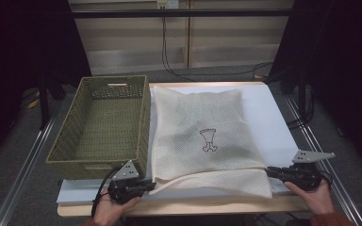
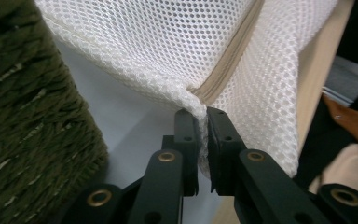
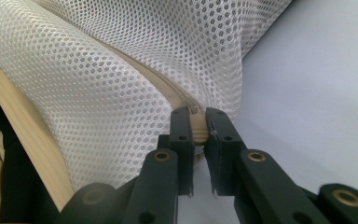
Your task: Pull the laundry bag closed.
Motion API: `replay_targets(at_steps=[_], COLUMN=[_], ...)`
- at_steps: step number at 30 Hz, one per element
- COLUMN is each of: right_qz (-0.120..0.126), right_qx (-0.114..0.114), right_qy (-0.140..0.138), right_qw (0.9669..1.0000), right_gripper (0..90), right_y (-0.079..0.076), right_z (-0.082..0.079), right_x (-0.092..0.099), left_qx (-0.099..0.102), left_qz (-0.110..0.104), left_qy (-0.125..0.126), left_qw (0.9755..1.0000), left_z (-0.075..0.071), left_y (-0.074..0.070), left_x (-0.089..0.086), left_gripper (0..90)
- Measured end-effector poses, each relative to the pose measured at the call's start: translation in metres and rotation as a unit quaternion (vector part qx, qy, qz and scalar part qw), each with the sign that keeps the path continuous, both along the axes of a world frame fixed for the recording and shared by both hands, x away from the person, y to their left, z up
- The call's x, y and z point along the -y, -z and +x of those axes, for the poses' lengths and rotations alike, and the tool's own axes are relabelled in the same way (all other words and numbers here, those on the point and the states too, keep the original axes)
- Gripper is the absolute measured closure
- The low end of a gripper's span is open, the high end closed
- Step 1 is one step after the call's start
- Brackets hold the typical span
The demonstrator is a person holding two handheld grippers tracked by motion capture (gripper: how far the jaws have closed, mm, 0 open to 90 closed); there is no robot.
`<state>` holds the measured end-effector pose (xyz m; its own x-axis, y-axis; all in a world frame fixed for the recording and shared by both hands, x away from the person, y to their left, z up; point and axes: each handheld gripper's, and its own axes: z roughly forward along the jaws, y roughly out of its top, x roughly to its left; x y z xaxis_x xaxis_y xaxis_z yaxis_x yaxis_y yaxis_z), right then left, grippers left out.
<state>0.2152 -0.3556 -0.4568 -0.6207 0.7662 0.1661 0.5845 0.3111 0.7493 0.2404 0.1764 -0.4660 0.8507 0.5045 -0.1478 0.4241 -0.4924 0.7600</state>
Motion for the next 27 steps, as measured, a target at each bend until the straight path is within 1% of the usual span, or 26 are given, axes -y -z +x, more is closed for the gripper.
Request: replay_targets(at_steps=[1,2,3,5,6,7,8,9,11,12,13,14,15,16,17,18,20,21,22,23,24,25,26,27], right_qz=[0.000,0.000,0.004,0.004,0.004,0.005,0.006,0.009,0.014,0.019,0.024,0.029,0.034,0.040,0.045,0.044,0.057,0.061,0.062,0.065,0.068,0.061,0.057,0.062], right_qx=[-0.001,0.004,0.007,0.003,0.002,0.004,0.003,0.002,0.006,0.009,0.013,0.018,0.020,0.027,0.037,0.044,0.052,0.052,0.058,0.061,0.059,0.058,0.065,0.072], right_qy=[0.000,0.006,0.012,0.006,0.005,0.006,0.005,0.005,0.011,0.011,0.012,0.016,0.015,0.005,0.000,0.003,-0.002,0.000,0.002,0.003,0.001,0.007,0.018,0.026], right_qw=[1.0000,1.0000,0.9999,1.0000,1.0000,1.0000,1.0000,0.9999,0.9998,0.9997,0.9996,0.9993,0.9991,0.9988,0.9983,0.9981,0.9970,0.9968,0.9964,0.9960,0.9959,0.9964,0.9961,0.9951], right_gripper=[82.2,81.5,81.2,80.6,79.3,77.1,75.3,73.0,67.4,63.9,60.5,57.7,56.6,56.7,56.1,53.8,48.9,47.3,45.1,42.3,41.0,40.5,38.8,38.2], right_y=[0.001,0.001,0.001,0.001,0.001,0.001,0.000,0.000,-0.002,-0.004,-0.006,-0.008,-0.010,-0.012,-0.014,-0.016,-0.019,-0.020,-0.022,-0.023,-0.025,-0.026,-0.027,-0.028], right_z=[0.000,-0.001,-0.001,-0.003,-0.004,-0.005,-0.006,-0.006,-0.008,-0.008,-0.008,-0.009,-0.009,-0.010,-0.011,-0.012,-0.012,-0.013,-0.012,-0.013,-0.013,-0.013,-0.015,-0.016], right_x=[0.000,-0.001,-0.001,-0.002,-0.002,-0.003,-0.003,-0.004,-0.006,-0.007,-0.008,-0.010,-0.013,-0.015,-0.018,-0.021,-0.026,-0.028,-0.031,-0.033,-0.035,-0.037,-0.039,-0.040], left_qx=[0.001,0.002,0.001,0.004,0.006,0.006,0.009,0.009,0.017,0.017,0.020,0.024,0.023,0.023,0.022,0.025,0.033,0.036,0.038,0.033,0.032,0.036,0.045,0.053], left_qz=[-0.001,-0.001,0.003,0.019,0.023,0.023,0.027,0.031,0.026,0.020,0.022,0.019,0.011,0.002,-0.007,-0.013,-0.017,-0.017,-0.020,-0.025,-0.027,-0.032,-0.040,-0.043], left_qy=[0.002,0.001,-0.001,-0.001,-0.001,-0.001,-0.005,-0.007,-0.008,-0.009,-0.014,-0.017,-0.024,-0.027,-0.031,-0.038,-0.043,-0.057,-0.066,-0.068,-0.071,-0.077,-0.082,-0.087], left_qw=[1.0000,1.0000,1.0000,0.9998,0.9997,0.9997,0.9996,0.9994,0.9995,0.9996,0.9994,0.9994,0.9994,0.9994,0.9993,0.9989,0.9984,0.9976,0.9969,0.9968,0.9966,0.9959,0.9948,0.9939], left_z=[-0.001,-0.001,-0.002,-0.003,-0.003,-0.003,-0.002,-0.003,-0.005,-0.007,-0.009,-0.011,-0.013,-0.015,-0.017,-0.019,-0.021,-0.023,-0.023,-0.023,-0.024,-0.026,-0.029,-0.031], left_y=[0.000,0.002,0.004,0.008,0.010,0.010,0.011,0.010,0.009,0.008,0.007,0.005,0.004,0.002,0.001,0.000,-0.003,-0.005,-0.006,-0.006,-0.008,-0.009,-0.011,-0.014], left_x=[0.001,0.001,0.002,0.005,0.006,0.006,0.008,0.008,0.008,0.007,0.007,0.005,0.004,0.001,-0.003,-0.006,-0.009,-0.011,-0.012,-0.014,-0.017,-0.019,-0.021,-0.023], left_gripper=[83.2,82.6,81.2,76.7,75.3,72.2,66.9,64.4,61.9,58.7,54.0,48.2,42.4,35.2,31.0,30.9,28.1,26.1,23.1,20.2,19.4,19.3,18.5,18.5])
